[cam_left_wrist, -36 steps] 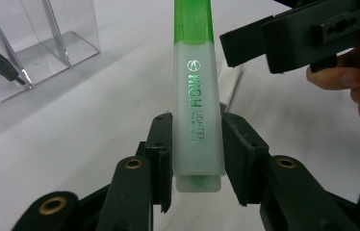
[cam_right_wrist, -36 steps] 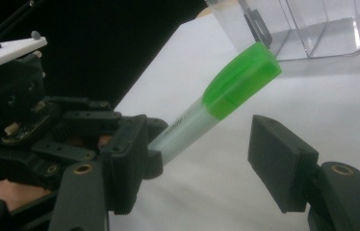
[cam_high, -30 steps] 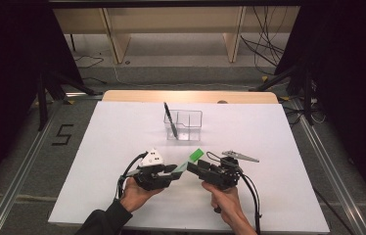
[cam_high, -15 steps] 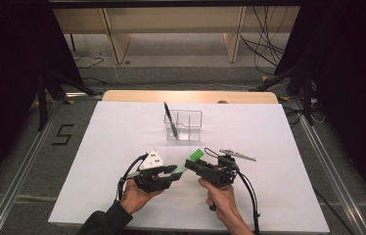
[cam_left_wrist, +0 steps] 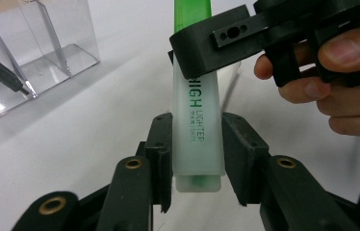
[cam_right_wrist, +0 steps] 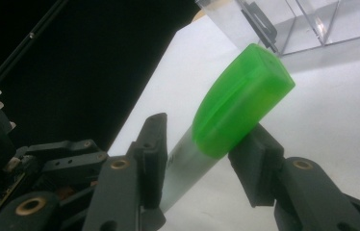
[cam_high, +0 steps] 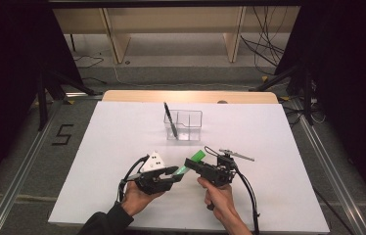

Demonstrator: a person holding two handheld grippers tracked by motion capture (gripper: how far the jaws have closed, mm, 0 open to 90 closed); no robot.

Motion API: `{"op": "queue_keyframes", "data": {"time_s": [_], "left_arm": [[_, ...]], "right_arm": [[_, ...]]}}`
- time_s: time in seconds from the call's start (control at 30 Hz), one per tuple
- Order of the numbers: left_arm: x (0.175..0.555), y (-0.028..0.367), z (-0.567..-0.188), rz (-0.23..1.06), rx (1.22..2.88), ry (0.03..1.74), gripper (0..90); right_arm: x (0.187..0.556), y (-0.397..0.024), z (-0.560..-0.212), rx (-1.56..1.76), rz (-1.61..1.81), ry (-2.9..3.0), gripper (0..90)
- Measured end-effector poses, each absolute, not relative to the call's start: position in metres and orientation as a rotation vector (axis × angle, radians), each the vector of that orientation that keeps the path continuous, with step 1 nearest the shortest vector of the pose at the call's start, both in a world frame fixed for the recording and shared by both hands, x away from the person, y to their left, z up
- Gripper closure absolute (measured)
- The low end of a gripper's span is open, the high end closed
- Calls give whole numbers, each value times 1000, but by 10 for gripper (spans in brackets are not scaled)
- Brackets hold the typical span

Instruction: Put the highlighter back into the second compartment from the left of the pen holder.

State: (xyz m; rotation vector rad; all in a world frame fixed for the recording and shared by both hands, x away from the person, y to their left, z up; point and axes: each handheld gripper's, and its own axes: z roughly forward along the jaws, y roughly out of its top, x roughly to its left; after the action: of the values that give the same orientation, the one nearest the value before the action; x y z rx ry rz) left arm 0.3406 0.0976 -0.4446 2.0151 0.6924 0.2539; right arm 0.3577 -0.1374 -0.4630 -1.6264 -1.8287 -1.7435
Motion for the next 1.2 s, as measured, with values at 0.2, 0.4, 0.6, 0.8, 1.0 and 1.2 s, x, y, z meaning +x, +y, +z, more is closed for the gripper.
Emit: {"op": "queue_keyframes", "data": {"time_s": [0.2,0.4,0.6,0.8,1.0,1.2], "left_arm": [[341,98,-446,248,2004,695,657],[342,98,-448,231,2001,695,656],[342,96,-451,236,2014,673,649],[344,98,-449,166,2019,673,412],[344,105,-449,143,2016,677,294],[346,112,-448,140,2014,686,237]], "right_arm": [[357,-138,-463,-1628,-1739,-1818,641],[356,-139,-461,-1611,-1764,-1814,693],[355,-139,-459,-1577,-1778,-1807,752],[354,-140,-453,-1549,-1815,-1864,759],[354,-145,-448,-1554,-1847,-1889,759],[355,-148,-443,-1552,-1875,-1919,760]]}}
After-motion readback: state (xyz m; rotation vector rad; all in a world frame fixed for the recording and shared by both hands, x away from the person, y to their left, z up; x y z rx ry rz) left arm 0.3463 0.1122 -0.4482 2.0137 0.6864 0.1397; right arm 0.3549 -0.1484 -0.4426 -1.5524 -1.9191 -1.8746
